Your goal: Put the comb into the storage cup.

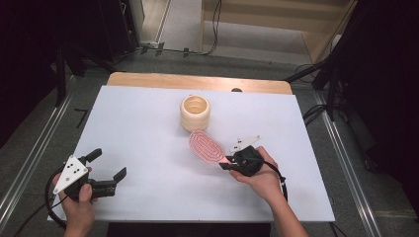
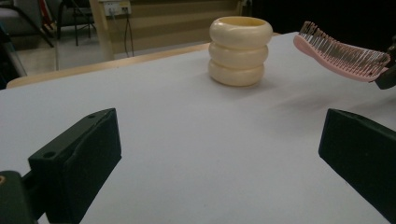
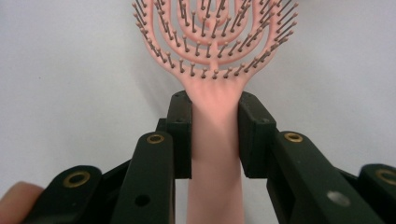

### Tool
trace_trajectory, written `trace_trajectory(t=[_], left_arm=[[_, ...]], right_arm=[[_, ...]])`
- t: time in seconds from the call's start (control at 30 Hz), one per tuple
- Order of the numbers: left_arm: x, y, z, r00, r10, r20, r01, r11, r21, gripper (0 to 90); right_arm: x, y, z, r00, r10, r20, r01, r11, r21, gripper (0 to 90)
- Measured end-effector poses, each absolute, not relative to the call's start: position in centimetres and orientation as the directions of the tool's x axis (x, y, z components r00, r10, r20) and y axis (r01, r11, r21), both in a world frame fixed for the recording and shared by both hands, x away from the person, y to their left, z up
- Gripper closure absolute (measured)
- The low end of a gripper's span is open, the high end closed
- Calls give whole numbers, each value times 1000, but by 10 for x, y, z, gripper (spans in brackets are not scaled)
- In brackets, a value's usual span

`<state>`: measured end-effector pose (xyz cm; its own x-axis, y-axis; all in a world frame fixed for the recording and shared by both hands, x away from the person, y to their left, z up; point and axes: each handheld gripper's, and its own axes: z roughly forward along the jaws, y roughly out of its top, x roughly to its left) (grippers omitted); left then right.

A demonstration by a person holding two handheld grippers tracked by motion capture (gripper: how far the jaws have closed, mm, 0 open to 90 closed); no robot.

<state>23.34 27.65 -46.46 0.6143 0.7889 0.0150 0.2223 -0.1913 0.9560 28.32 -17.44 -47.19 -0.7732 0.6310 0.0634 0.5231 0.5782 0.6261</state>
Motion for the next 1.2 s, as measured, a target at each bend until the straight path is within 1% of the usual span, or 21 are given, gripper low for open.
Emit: trace_trajectory(t=[0.13,0.37,0.63,0.8,1.2], left_arm=[[234,266,-458,632,775,12,208,-185,960,0],[240,242,-451,680,732,27,204,-225,953,0],[248,217,-449,706,708,2,201,-204,958,0],[251,202,-447,723,691,5,190,-206,960,0],[261,179,-444,752,658,-31,195,-178,965,0]], right_arm=[[280,-174,-468,-773,632,50,509,572,643,677],[277,-176,-463,-778,626,53,484,544,686,677],[271,-177,-463,-778,626,46,457,514,726,677],[269,-176,-461,-783,620,47,440,500,746,677],[265,-172,-464,-779,627,24,421,493,761,677]])
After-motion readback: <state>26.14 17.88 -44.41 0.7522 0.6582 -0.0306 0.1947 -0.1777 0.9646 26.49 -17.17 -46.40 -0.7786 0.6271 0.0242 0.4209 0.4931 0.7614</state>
